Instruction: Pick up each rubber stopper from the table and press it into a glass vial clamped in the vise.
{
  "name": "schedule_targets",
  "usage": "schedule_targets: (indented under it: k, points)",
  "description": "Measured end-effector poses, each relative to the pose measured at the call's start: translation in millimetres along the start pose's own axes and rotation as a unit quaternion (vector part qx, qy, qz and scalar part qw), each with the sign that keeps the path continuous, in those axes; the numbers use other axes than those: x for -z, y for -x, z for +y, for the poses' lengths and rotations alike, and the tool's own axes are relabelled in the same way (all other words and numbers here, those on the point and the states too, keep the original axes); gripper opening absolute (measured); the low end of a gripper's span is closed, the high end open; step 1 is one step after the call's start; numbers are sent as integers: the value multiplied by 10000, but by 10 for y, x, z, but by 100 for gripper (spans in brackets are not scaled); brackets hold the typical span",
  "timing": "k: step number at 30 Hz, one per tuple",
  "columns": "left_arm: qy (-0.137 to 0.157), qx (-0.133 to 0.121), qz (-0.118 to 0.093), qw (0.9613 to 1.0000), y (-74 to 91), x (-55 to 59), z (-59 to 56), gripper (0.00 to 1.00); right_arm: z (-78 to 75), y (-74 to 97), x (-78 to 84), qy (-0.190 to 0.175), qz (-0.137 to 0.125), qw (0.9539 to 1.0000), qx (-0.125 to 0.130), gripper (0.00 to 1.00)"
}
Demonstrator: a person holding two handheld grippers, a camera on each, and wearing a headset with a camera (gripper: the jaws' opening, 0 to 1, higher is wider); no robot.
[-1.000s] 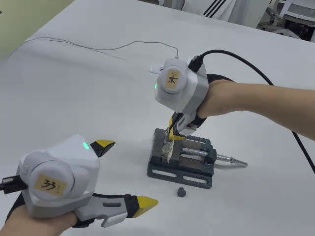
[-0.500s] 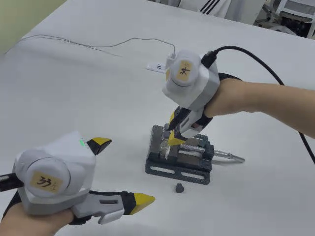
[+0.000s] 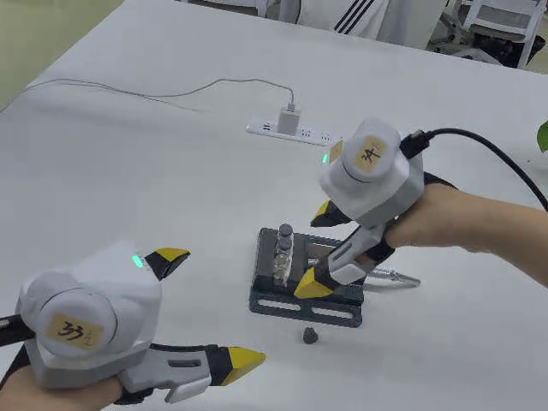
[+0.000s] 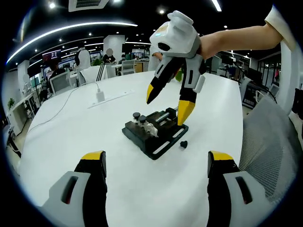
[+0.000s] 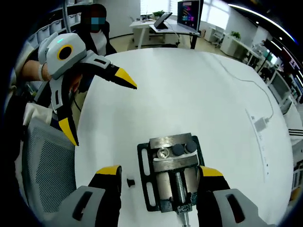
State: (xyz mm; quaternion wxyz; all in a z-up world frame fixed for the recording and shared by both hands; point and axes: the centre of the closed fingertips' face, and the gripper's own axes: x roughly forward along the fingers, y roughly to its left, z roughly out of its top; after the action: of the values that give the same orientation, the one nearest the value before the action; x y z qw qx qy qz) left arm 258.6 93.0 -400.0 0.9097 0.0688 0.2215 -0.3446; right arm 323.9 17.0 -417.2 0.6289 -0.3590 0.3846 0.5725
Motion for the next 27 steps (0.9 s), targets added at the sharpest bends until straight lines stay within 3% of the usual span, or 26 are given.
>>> schedule_targets:
  k: [13, 20, 27]
  points:
    - [-142, 68, 63, 9999, 28, 13, -43, 87, 231, 46, 289, -121, -86, 9999, 4, 54]
    - [-141, 68, 71, 9999, 25, 34, -57, 87, 455, -25, 359, 93, -123, 9990, -414, 43]
    - [-115, 56, 76, 9999, 20, 59, -71, 86, 541, -163, 448, 236, 26, 9973, -698, 31]
